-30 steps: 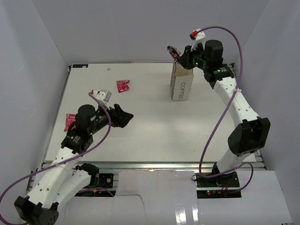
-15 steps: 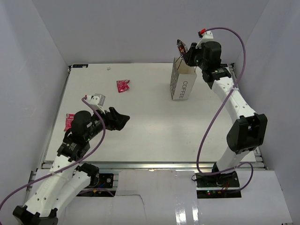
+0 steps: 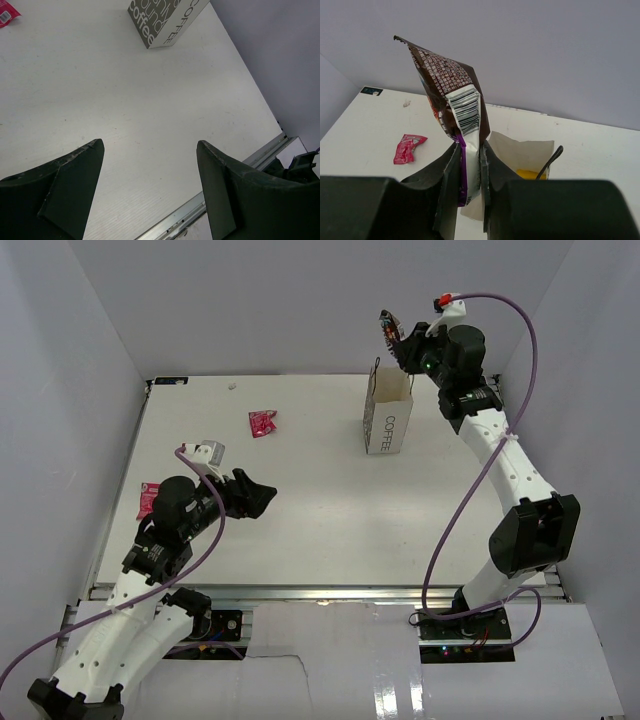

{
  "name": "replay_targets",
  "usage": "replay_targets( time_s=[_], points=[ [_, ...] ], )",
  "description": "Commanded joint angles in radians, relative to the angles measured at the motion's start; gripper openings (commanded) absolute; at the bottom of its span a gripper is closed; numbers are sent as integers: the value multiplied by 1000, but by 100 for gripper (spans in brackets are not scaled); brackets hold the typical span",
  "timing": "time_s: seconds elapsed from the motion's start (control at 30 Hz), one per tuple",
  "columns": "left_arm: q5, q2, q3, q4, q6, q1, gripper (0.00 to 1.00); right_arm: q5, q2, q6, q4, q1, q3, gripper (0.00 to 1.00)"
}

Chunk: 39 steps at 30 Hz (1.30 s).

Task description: Place the snacks into the paper bag

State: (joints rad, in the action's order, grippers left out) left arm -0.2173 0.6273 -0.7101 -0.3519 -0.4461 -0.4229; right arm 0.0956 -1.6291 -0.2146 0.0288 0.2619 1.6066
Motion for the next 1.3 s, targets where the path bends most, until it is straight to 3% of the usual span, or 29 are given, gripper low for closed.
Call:
replay_targets(
  time_s=[0.0,0.27,0.47,0.7,0.77,0.83,0.87,0.9,1.0,1.07,1.1,1.13,1.23,1.27],
  points=[
    [10,-6,8,-4,-5,1,85,-46,9,-22,69,-6,-16,8],
    [15,-3,6,-4,-3,1,85,-34,-3,0,83,-6,-71,26],
    [19,8,-5,-4,-8,1,85,-28,6,0,83,-6,-96,46],
    [22,22,-6,-5,-14,1,85,-17,34,6,77,-6,-103,53],
    [38,23,-6,-19,-22,1,86,68,49,44,77,-6,-100,59],
    [134,35,-14,-91,-78,1,94,255,80,229,62,-15,-96,67],
    [178,43,-15,-123,-100,1,96,535,92,321,-4,-21,-77,75],
    [300,67,-20,-165,-127,1,98,669,107,398,-54,-30,-73,77],
    [470,158,-29,-309,-221,3,98,1019,146,650,-295,-29,-103,86],
    [585,219,-32,-337,-205,3,98,1095,164,939,-494,-18,-129,88],
    [608,250,-34,-322,-162,4,98,1090,187,1057,-699,-3,-175,88],
    [642,312,-31,-262,-54,4,98,1074,199,1245,-772,5,-212,88],
    [635,438,-38,-90,189,12,98,985,274,1372,-878,19,-405,88],
    [654,472,-43,-55,342,12,98,974,316,1418,-885,19,-450,89]
  ],
)
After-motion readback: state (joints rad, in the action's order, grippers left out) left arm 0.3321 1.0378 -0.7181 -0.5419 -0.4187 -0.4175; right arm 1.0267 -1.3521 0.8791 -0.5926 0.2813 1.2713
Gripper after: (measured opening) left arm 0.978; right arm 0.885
